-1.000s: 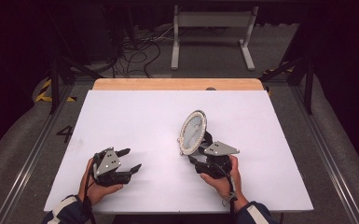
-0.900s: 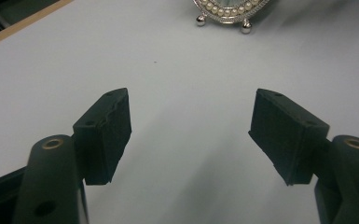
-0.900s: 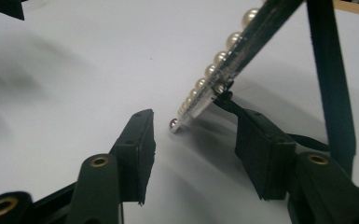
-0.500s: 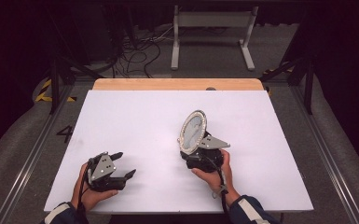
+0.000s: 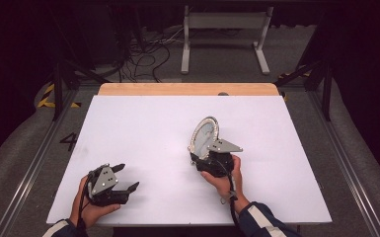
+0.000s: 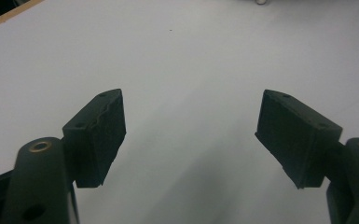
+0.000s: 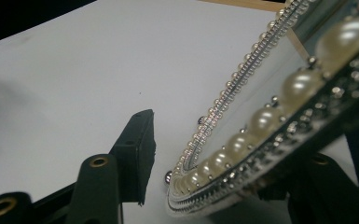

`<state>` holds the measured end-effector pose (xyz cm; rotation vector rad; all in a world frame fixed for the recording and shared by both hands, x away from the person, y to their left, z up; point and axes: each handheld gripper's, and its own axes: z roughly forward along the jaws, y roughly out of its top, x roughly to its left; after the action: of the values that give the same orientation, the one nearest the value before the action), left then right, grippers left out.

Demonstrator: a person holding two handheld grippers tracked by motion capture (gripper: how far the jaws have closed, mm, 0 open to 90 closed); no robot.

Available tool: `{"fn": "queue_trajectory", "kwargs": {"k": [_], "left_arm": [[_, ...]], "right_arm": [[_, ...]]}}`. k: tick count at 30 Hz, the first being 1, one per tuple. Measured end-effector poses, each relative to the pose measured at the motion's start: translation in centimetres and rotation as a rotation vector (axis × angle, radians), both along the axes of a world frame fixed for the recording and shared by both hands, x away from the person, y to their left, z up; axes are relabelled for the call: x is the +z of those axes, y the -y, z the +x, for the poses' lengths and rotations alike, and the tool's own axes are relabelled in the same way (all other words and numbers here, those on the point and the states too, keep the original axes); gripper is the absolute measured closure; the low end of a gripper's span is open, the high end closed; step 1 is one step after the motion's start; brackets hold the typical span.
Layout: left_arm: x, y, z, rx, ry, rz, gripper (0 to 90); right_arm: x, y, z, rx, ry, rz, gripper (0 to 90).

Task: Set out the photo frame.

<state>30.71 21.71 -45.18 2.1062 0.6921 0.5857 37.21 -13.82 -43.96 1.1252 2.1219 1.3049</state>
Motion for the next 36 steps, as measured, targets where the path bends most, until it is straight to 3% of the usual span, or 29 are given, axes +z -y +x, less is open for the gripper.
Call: {"fn": "queue_trajectory", "kwargs": {"k": [3,19,36], "left_arm": [[-0.1,0.0,0.0,-0.001,-0.003,0.008,23.9],[-0.1,0.0,0.2,0.002,-0.011,0.006,24.4],[-0.2,0.6,0.5,-0.026,-0.022,0.016,23.7]], "right_arm": [[0.0,0.2,0.2,-0.005,-0.01,0.007,57.5],[0.0,0.8,0.5,0.032,-0.041,0.022,58.8],[0.0,1.4,0.3,0.056,-0.067,0.033,63.6]]}}
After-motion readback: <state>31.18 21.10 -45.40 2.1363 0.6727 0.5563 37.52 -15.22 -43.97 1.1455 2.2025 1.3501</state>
